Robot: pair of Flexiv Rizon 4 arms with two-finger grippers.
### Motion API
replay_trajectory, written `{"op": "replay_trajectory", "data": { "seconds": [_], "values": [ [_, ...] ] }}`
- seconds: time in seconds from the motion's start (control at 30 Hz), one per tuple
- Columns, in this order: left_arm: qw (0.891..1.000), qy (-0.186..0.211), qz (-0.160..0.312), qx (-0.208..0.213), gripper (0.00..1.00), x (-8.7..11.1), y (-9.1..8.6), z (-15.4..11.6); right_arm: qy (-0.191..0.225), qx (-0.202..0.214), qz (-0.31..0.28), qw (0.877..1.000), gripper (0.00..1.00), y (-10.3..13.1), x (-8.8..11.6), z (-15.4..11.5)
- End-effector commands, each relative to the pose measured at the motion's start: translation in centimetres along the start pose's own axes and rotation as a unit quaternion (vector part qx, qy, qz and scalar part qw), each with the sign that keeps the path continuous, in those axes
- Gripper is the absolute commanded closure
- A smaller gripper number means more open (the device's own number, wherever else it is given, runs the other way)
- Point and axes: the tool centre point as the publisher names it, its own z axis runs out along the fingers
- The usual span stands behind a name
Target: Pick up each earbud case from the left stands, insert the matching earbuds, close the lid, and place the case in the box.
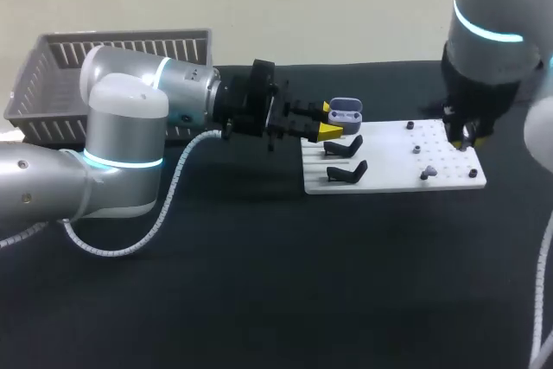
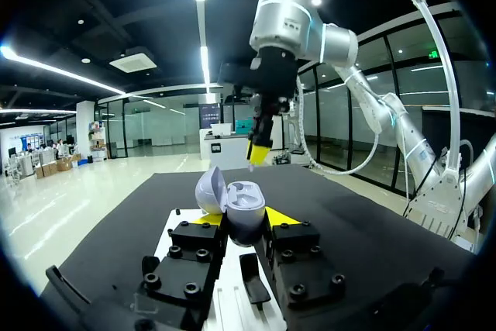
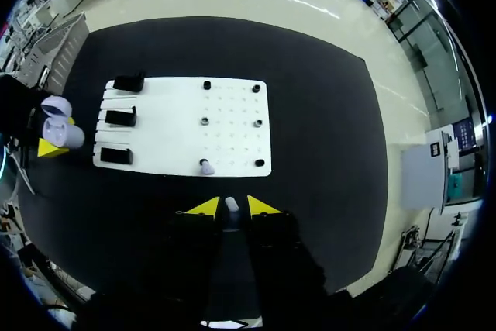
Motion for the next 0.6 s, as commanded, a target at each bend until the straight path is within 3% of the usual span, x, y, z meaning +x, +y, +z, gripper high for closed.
{"op": "replay_trajectory", "data": {
  "seconds": [0.03, 0.27, 0.6],
  "values": [
    [1.000, -0.001, 0.001, -0.001, 1.00, 0.1, 0.0, 0.0, 0.022, -0.004, 0.004, 1.000, 1.00, 1.6, -0.8, -3.0],
    [1.000, -0.001, 0.001, -0.001, 1.00, 0.1, 0.0, 0.0, 0.024, -0.029, 0.006, 0.999, 1.00, 4.1, -0.9, -5.1],
    [1.000, -0.001, 0.001, -0.001, 1.00, 0.1, 0.0, 0.0, 0.024, -0.029, 0.006, 0.999, 1.00, 4.1, -0.9, -5.1]
  ]
}}
